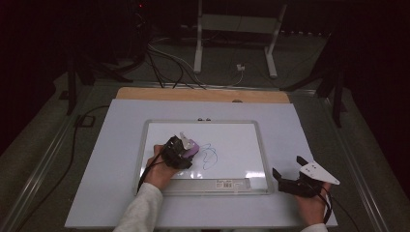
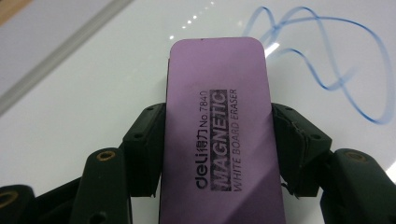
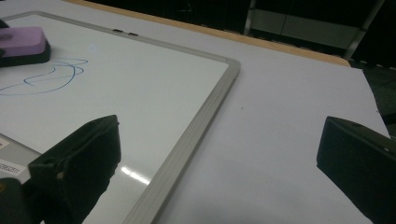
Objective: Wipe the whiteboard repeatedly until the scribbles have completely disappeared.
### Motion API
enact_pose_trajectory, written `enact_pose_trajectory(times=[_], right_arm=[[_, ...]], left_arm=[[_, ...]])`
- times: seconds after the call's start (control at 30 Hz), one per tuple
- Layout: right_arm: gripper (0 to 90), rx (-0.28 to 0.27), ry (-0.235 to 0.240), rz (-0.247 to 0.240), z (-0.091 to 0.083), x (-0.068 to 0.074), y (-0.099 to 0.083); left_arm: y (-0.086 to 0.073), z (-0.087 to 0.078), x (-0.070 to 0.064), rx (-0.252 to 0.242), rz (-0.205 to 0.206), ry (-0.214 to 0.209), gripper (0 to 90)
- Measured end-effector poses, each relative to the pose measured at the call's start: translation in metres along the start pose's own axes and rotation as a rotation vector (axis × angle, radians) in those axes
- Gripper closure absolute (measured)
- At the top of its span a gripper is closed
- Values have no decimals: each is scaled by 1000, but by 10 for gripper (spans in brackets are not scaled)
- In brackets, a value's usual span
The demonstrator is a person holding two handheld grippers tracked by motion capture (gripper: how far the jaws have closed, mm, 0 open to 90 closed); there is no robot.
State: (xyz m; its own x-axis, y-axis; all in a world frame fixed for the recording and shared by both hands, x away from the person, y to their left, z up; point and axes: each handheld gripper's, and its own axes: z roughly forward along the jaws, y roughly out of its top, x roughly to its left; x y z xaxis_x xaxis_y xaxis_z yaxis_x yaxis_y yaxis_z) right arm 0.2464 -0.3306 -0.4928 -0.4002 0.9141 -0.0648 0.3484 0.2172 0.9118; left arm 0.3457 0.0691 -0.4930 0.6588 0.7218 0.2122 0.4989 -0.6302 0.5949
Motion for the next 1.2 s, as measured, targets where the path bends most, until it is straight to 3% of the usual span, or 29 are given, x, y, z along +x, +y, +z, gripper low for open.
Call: enact_pose_trajectory(times=[0.13, 0.27, 0.4, 0.6, 0.73, 0.8, 0.97, 1.03, 1.2], right_arm=[[1, 1, 1, 2, 0, -1, 0], [1, 2, 2, -2, 1, 0, 0], [1, 3, 3, -2, 1, 0, 0], [1, 1, 2, -2, 0, 0, 0], [0, 3, 2, -1, 1, -1, 0], [1, 2, 1, -3, 0, 0, 0], [1, 2, 0, 0, 0, -1, 0], [1, 0, 0, 1, 0, -1, 0], [1, 1, -1, 3, -1, -1, 0]], left_arm=[[6, 8, 4, -1, -24, 21, 416], [11, 10, 5, 6, -32, 0, 416], [14, 9, -2, 2, -17, -42, 416], [13, 4, -24, -26, 18, -144, 416], [12, 1, -37, -41, 42, -186, 416], [13, 1, -36, -41, 49, -182, 416], [19, 8, -28, -21, 32, -78, 416], [21, 12, -21, -14, 5, -41, 416], [25, 19, -8, 6, -48, 0, 416]])
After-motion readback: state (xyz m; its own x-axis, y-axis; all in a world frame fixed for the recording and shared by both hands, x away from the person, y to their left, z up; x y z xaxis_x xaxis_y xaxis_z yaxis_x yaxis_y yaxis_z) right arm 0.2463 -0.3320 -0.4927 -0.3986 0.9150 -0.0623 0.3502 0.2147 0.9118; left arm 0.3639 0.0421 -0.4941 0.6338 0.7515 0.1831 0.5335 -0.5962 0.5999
